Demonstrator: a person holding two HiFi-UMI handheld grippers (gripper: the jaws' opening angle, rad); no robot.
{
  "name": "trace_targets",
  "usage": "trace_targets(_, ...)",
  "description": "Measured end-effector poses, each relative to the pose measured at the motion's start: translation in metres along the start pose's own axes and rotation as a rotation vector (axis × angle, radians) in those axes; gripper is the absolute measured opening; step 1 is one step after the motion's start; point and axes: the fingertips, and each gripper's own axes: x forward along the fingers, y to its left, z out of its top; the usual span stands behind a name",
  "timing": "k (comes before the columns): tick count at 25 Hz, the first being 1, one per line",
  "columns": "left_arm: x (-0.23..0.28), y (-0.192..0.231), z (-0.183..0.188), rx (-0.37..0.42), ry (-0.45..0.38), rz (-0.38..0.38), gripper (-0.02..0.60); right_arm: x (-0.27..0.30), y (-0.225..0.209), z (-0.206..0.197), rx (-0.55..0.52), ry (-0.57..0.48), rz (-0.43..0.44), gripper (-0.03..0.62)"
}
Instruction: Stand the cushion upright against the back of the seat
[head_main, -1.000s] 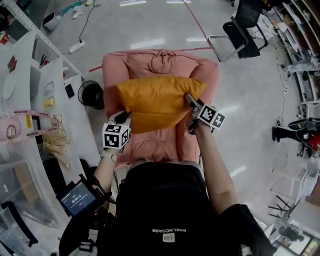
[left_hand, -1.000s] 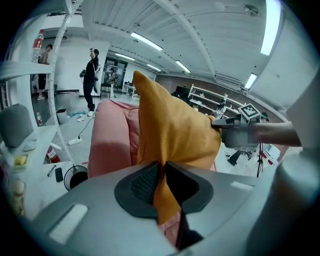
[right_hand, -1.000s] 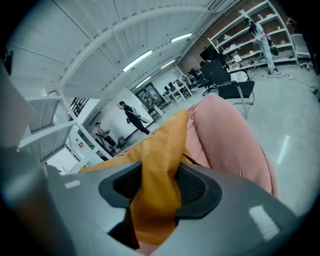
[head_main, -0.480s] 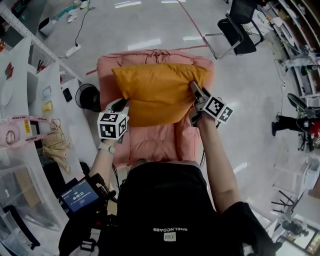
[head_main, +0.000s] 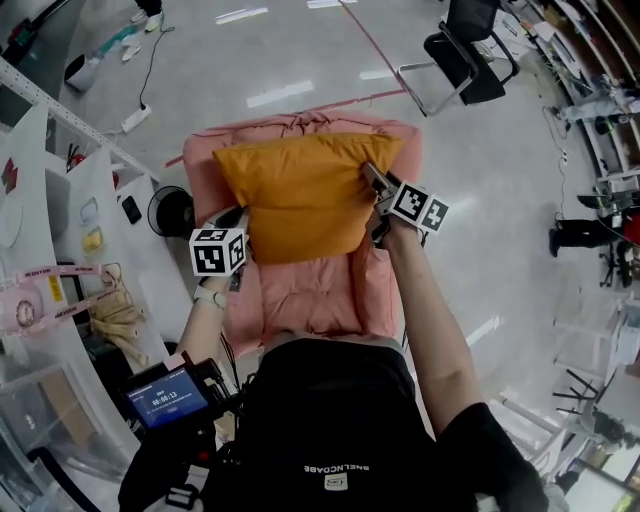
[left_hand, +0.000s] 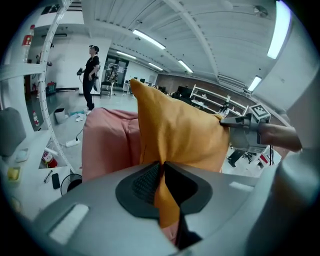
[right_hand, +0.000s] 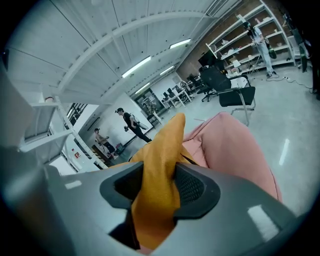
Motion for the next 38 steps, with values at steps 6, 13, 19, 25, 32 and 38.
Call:
trace_targets(6,0.018,0.013,0.009,-0.015,0.015,-0.014,0.051,0.025,-0.009,0.007,0.015,-0.003,-0.031,0.264)
trace_targets(13,0.033,0.014,0.016,-0.018,0.041,-0.036,0.054,0.033,-0.012,0.014,0.008,0.032,-0.043,0.296)
trace_targets(19,0.004,0.005,0.004,-0.048,0.002,-0.057,0.118,0.001,0.006,0.027,0.033,-0.052,0.081,0.4)
trace_targets(25,-0.038,-0.021,-0.02,0.016,-0.025,-0.042,0.129,-0.039,0.027,0.024,-0.18,-0.106,0.068,0.344)
trace_targets(32,-0.095,-0.068,-0.039,0.058,-0.098,-0.047,0.101,-0.034,0.082,-0.036,-0.445,0.012,0.186,0.293)
trace_targets(38,-0.14,-0.089,-0.061,-0.041,-0.155,-0.006,0.077,-0.008,0.114,-0.075,-0.524,0.123,0.3,0.233)
